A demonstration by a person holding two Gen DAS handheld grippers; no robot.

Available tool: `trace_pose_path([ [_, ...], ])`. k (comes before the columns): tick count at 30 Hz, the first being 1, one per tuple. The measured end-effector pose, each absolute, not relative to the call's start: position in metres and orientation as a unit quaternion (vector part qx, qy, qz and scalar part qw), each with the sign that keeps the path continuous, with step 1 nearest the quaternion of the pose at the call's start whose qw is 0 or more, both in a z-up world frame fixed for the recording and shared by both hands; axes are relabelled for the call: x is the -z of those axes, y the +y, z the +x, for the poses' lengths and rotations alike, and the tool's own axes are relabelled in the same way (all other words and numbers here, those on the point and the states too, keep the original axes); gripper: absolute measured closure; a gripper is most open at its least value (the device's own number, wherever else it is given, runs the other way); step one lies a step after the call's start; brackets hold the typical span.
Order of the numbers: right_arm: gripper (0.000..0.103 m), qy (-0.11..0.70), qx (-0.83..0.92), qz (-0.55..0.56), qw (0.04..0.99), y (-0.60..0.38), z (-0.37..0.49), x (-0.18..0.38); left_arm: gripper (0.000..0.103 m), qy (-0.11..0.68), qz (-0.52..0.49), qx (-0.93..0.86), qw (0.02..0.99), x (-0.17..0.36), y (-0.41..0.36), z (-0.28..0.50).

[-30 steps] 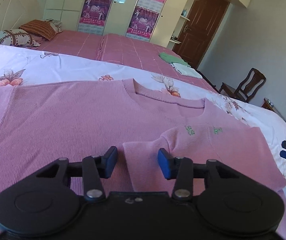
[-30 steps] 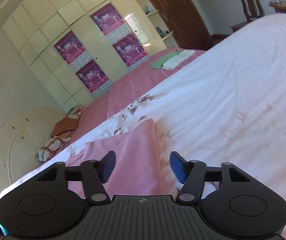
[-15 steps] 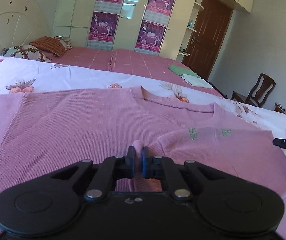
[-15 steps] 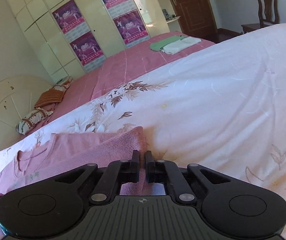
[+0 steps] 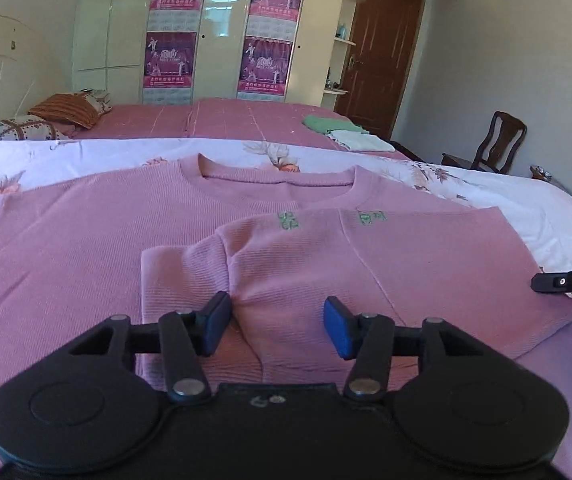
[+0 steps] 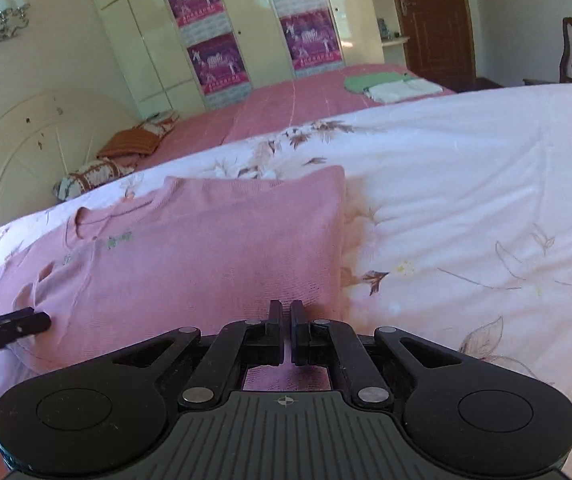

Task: Fold small clothes
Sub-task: 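Grasp the other sleeve cuff with the left gripper and lift it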

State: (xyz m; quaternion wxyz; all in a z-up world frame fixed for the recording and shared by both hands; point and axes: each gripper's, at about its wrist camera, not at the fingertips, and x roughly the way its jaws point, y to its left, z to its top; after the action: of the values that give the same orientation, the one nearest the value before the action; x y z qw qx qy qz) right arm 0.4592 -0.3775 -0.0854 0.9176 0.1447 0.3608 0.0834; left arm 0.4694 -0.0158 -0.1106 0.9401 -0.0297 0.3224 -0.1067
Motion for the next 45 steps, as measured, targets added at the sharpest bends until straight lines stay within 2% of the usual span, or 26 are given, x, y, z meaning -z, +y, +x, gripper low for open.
trace_pose_path([
  [2,0.100,0.357,-0.070,0.144,0.920,-0.376,0.451,0.072,0.043,0.273,-0.045,0.105,0.955,0.096,-0.008,0.448],
  [3,0.100,0.336,-0.072,0.142,0.928,-0.377,0.442,0.065,0.030,0.256,-0.052,0.108,0.959,0.094,-0.003,0.437],
  [4,0.100,0.323,-0.077,0.146,0.932,-0.376,0.434,0.060,0.026,0.274,-0.049,0.106,0.955,0.097,-0.002,0.438],
  [6,0.100,0.344,-0.097,0.145,0.923,-0.368,0.429,0.067,0.032,0.340,-0.028,0.100,0.935,0.117,-0.001,0.450],
  [7,0.100,0.380,-0.094,0.129,0.911,-0.359,0.434,0.077,0.036,0.319,-0.023,0.100,0.942,0.115,0.002,0.443],
  [9,0.098,0.377,-0.079,0.117,0.915,-0.349,0.429,0.078,0.046,0.316,-0.053,0.096,0.942,0.102,0.020,0.435],
  [10,0.097,0.383,-0.074,0.125,0.912,-0.348,0.428,0.072,0.043,0.303,-0.069,0.091,0.946,0.097,0.034,0.428],
  [12,0.097,0.345,-0.085,0.156,0.922,-0.348,0.416,0.057,0.039,0.283,-0.097,0.050,0.953,0.085,0.073,0.412],
  [14,0.095,0.339,-0.077,0.155,0.925,-0.342,0.410,0.050,0.038,0.277,-0.133,0.006,0.951,0.081,0.125,0.395],
  [15,0.085,0.340,-0.076,0.160,0.923,-0.340,0.408,0.048,0.035,0.276,-0.152,-0.022,0.949,0.080,0.154,0.386],
  [16,0.054,0.340,-0.076,0.168,0.922,-0.338,0.406,0.048,0.032,0.275,-0.169,-0.050,0.945,0.080,0.182,0.378],
  [17,0.035,0.339,-0.069,0.172,0.923,-0.336,0.404,0.047,0.030,0.271,-0.186,-0.075,0.941,0.080,0.211,0.369],
  [18,0.019,0.332,-0.058,0.170,0.926,-0.332,0.401,0.046,0.023,0.267,-0.202,-0.105,0.937,0.079,0.242,0.360],
  [19,0.020,0.328,-0.060,0.169,0.927,-0.328,0.400,0.046,0.018,0.264,-0.216,-0.134,0.930,0.079,0.267,0.352],
  [20,0.020,0.330,-0.064,0.172,0.926,-0.324,0.399,0.046,0.018,0.260,-0.234,-0.155,0.924,0.079,0.292,0.345],
  [21,0.020,0.333,-0.069,0.181,0.923,-0.318,0.400,0.046,0.021,0.251,-0.257,-0.170,0.917,0.076,0.321,0.340],
  [24,0.029,0.335,-0.068,0.198,0.919,-0.301,0.401,0.046,0.037,0.237,-0.319,-0.202,0.895,0.082,0.387,0.331],
  [27,0.033,0.337,-0.062,0.214,0.915,-0.277,0.406,0.044,0.037,0.223,-0.380,-0.244,0.864,0.094,0.435,0.330],
  [31,0.033,0.337,-0.056,0.232,0.911,-0.249,0.413,0.037,0.038,0.211,-0.429,-0.238,0.846,0.109,0.473,0.343],
  [36,0.032,0.336,-0.058,0.227,0.912,-0.222,0.421,0.028,0.040,0.200,-0.432,-0.215,0.853,0.115,0.486,0.368],
  [37,0.032,0.336,-0.057,0.227,0.912,-0.218,0.423,0.027,0.061,0.198,-0.434,-0.217,0.852,0.117,0.489,0.370],
  [38,0.032,0.336,-0.057,0.228,0.912,-0.216,0.425,0.027,0.089,0.205,-0.433,-0.228,0.848,0.120,0.492,0.375],
  [39,0.032,0.337,-0.055,0.232,0.911,-0.215,0.426,0.028,0.094,0.207,-0.446,-0.235,0.838,0.125,0.496,0.376],
  [40,0.032,0.339,-0.050,0.239,0.908,-0.214,0.428,0.029,0.094,0.186,-0.457,-0.239,0.836,0.124,0.495,0.373],
  [42,0.032,0.341,-0.040,0.254,0.904,-0.217,0.431,0.031,0.094,0.163,-0.408,-0.236,0.867,0.108,0.476,0.371],
  [45,0.032,0.338,-0.037,0.257,0.905,-0.222,0.430,0.031,0.094,0.218,-0.362,-0.237,0.875,0.109,0.455,0.387],
])
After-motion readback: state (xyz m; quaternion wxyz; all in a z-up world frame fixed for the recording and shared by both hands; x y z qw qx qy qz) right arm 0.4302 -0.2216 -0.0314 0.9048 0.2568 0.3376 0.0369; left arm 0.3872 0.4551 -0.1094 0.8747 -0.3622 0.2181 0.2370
